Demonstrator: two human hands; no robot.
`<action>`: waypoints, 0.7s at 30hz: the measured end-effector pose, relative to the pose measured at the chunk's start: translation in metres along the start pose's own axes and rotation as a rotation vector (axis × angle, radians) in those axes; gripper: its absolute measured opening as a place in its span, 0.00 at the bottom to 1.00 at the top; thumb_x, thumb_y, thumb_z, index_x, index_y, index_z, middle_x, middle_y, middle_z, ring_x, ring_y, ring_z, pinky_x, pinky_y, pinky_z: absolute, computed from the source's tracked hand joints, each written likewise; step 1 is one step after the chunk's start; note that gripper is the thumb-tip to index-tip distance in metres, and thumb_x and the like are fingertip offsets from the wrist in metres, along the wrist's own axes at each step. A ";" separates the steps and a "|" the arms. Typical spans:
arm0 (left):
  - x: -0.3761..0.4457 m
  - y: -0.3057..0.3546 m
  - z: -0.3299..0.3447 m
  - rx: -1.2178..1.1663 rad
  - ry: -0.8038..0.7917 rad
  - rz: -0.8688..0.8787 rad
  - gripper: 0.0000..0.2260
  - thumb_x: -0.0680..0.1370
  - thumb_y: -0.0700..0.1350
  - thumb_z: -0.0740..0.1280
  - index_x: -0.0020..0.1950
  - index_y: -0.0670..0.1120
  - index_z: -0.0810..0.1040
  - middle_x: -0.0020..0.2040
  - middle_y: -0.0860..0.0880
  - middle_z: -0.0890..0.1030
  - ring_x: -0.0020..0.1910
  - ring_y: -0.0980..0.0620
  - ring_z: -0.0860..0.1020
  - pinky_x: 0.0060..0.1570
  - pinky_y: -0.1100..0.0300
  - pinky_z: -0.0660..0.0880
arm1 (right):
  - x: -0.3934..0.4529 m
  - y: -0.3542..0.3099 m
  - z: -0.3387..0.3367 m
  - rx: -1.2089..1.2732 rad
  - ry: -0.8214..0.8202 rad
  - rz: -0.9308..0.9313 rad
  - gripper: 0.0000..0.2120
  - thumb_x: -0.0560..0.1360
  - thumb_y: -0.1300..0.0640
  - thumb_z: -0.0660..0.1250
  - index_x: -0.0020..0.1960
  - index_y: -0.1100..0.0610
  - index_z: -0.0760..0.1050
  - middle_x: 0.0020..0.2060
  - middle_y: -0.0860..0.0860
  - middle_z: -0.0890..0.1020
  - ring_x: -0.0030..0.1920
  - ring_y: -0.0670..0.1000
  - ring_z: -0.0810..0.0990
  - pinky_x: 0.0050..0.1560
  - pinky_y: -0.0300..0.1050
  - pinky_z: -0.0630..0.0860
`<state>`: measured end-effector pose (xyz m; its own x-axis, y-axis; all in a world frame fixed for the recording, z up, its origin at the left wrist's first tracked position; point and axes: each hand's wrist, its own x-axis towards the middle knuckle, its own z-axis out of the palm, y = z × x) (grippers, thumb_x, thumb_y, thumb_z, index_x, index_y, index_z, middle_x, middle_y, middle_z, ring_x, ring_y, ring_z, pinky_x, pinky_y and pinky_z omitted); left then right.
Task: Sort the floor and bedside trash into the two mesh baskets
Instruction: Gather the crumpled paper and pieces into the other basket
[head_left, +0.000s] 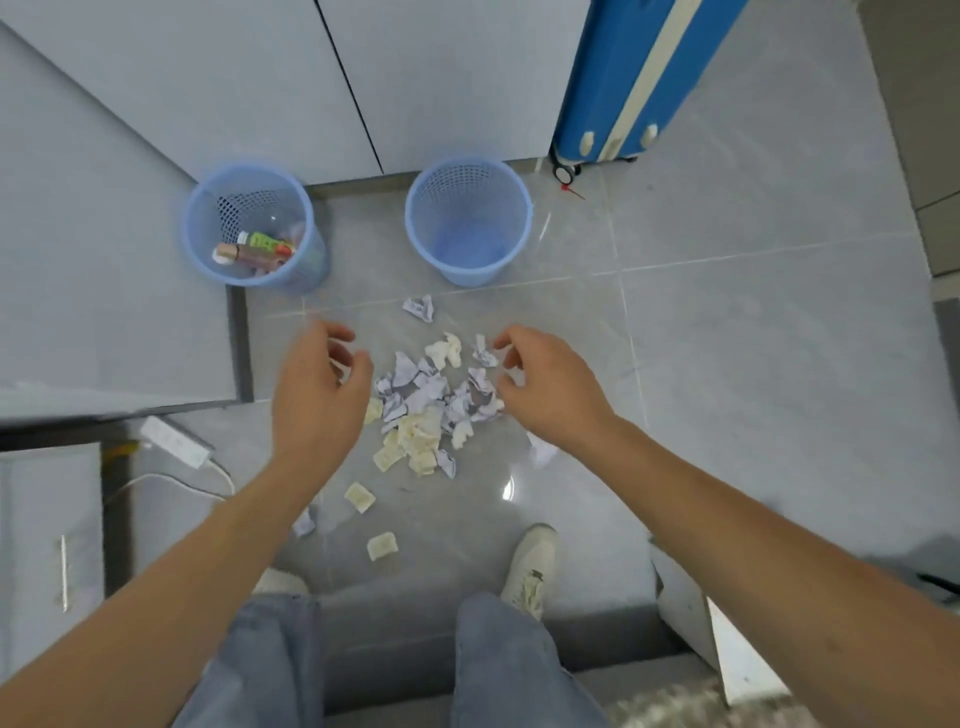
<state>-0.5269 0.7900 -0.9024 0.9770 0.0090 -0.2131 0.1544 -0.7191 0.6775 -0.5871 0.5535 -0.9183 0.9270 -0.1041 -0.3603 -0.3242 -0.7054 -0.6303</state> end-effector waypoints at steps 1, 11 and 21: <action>-0.012 0.009 -0.002 -0.004 0.009 -0.019 0.05 0.78 0.46 0.67 0.53 0.51 0.74 0.43 0.50 0.79 0.41 0.49 0.77 0.44 0.48 0.77 | -0.007 0.003 -0.012 -0.018 -0.005 -0.011 0.14 0.76 0.54 0.67 0.61 0.52 0.75 0.50 0.50 0.80 0.52 0.52 0.77 0.51 0.51 0.77; -0.040 0.018 -0.025 -0.030 0.165 -0.207 0.05 0.80 0.48 0.67 0.55 0.53 0.74 0.45 0.54 0.79 0.44 0.51 0.78 0.43 0.53 0.76 | 0.032 -0.023 -0.028 -0.087 -0.068 -0.140 0.14 0.77 0.55 0.67 0.62 0.52 0.74 0.52 0.49 0.79 0.55 0.52 0.77 0.52 0.53 0.78; 0.000 -0.051 -0.034 -0.064 0.353 -0.416 0.05 0.81 0.50 0.66 0.54 0.58 0.71 0.47 0.58 0.77 0.46 0.55 0.78 0.49 0.46 0.82 | 0.141 -0.081 0.025 -0.214 -0.209 -0.351 0.13 0.78 0.56 0.66 0.62 0.52 0.73 0.55 0.48 0.77 0.53 0.50 0.78 0.50 0.51 0.78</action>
<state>-0.5296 0.8502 -0.9125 0.8199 0.5242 -0.2301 0.5359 -0.5613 0.6307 -0.4352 0.6137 -0.9354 0.9087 0.2949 -0.2954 0.0688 -0.8038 -0.5908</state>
